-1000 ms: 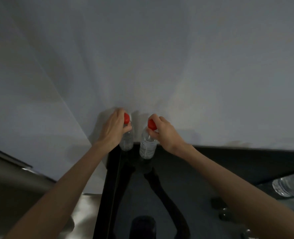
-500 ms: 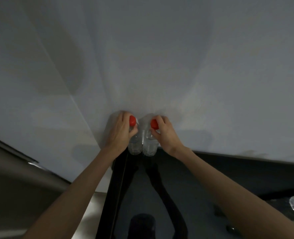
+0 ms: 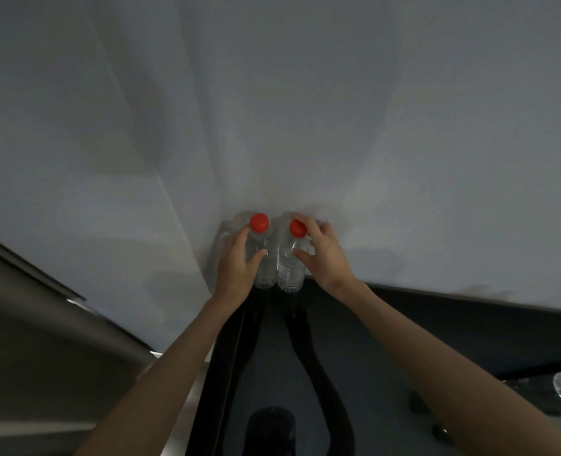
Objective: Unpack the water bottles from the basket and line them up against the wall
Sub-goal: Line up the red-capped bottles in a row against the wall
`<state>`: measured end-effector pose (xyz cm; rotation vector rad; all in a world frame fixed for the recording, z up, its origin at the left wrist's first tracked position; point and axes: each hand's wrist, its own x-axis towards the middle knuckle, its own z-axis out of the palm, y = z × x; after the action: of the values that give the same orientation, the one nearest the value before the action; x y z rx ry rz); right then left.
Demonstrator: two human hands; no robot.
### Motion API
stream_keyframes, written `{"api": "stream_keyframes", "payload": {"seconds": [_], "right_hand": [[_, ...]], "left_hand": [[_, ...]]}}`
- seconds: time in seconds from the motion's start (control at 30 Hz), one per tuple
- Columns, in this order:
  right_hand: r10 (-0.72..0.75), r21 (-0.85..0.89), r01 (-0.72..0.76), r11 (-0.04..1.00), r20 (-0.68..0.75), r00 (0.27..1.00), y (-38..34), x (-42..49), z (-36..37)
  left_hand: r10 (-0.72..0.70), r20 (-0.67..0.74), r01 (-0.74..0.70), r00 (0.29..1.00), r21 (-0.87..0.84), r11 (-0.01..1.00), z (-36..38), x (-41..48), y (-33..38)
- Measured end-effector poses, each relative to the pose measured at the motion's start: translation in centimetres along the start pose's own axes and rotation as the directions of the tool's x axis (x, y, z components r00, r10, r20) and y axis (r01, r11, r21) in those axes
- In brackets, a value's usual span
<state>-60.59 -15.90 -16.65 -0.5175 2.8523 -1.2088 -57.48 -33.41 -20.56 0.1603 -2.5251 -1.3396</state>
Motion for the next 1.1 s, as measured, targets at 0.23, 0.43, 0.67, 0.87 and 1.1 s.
{"api": "stream_keyframes", "payload": {"seconds": [0.23, 0.43, 0.67, 0.87, 1.1], "right_hand": [[0.013, -0.047, -0.013, 0.999, -0.001, 1.0, 0.0, -0.3, 0.4], [0.055, -0.107, -0.054, 0.993, 0.013, 0.998, -0.6, -1.3, 0.0], [-0.059, -0.373, 0.017, 0.927, -0.103, 0.993, -4.5, -5.6, -4.9], [-0.198, -0.443, 0.092, 0.892, -0.2, 0.96, -7.2, -14.3, -10.2], [-0.22, -0.473, 0.059, 0.879, -0.292, 0.931, -6.1, -24.2, -16.3]], "left_hand": [[-0.012, -0.01, 0.012, 1.0, -0.023, 1.0, 0.3, 0.5, -0.7], [0.002, 0.082, -0.001, 0.997, -0.007, 1.0, -0.9, -0.7, 0.4], [0.082, -0.007, -0.081, 0.997, 0.076, 0.994, -5.4, -4.8, 7.1], [0.304, -0.044, -0.283, 0.952, 0.259, 0.924, -7.9, -10.7, 12.8], [0.503, 0.051, -0.492, 0.863, 0.311, 0.813, -5.6, -17.3, 19.1]]}}
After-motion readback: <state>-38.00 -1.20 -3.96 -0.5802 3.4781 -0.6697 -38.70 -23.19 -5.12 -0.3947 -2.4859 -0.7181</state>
